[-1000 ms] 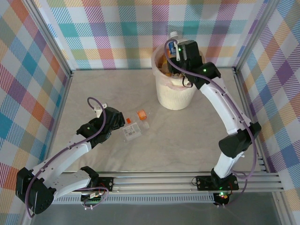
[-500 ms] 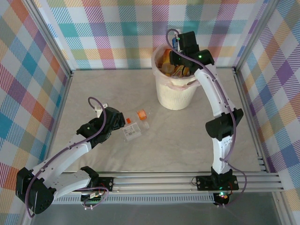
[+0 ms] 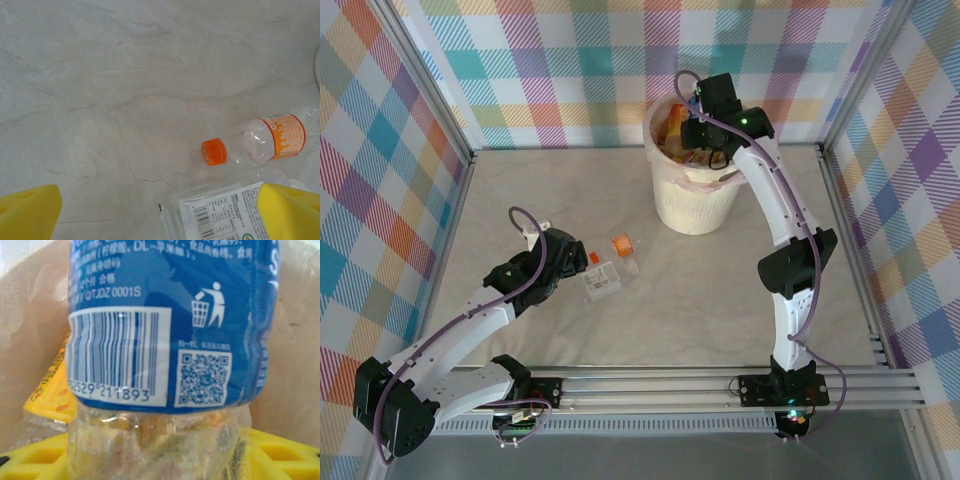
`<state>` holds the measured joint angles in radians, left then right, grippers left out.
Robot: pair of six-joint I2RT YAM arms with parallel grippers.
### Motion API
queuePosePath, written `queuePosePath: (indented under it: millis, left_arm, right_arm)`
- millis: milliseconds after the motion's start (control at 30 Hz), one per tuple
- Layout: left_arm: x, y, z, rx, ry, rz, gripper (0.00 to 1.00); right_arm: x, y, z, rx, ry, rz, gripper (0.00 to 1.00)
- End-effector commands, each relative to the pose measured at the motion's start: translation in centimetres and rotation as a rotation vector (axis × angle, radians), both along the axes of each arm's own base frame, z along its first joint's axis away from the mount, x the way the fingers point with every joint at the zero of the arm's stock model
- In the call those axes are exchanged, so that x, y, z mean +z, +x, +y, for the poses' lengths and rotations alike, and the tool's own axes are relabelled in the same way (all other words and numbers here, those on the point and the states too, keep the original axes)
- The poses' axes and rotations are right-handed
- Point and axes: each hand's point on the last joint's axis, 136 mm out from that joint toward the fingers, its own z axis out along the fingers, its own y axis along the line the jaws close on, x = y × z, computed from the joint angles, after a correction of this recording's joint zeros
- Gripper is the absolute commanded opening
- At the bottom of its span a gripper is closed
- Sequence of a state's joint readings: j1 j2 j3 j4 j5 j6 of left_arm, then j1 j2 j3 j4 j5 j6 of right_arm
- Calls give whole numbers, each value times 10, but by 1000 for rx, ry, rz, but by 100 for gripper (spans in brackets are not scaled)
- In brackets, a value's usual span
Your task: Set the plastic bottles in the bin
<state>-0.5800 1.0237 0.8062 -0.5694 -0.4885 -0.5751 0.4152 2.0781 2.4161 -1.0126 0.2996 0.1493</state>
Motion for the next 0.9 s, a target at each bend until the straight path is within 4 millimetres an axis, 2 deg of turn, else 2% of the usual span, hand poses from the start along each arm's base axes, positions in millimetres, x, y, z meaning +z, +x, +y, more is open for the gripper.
queuePosePath:
  millis: [0,600,767,867]
  left_arm:
    - [0,3,0,-8,3,-10,100]
    - [3,3,1,-12,6,-14,100]
    - [3,3,0,-14,3,-11,100]
    - [0,1,0,-22,9,3,100]
  right_arm:
    - [25,-15,-5,7,36,-29,68]
    - [46,-35,-11,21,64,-65,90]
    - [50,-46,-9,41,91,-61,100]
    - [53,-54,-8,57,115,-59,100]
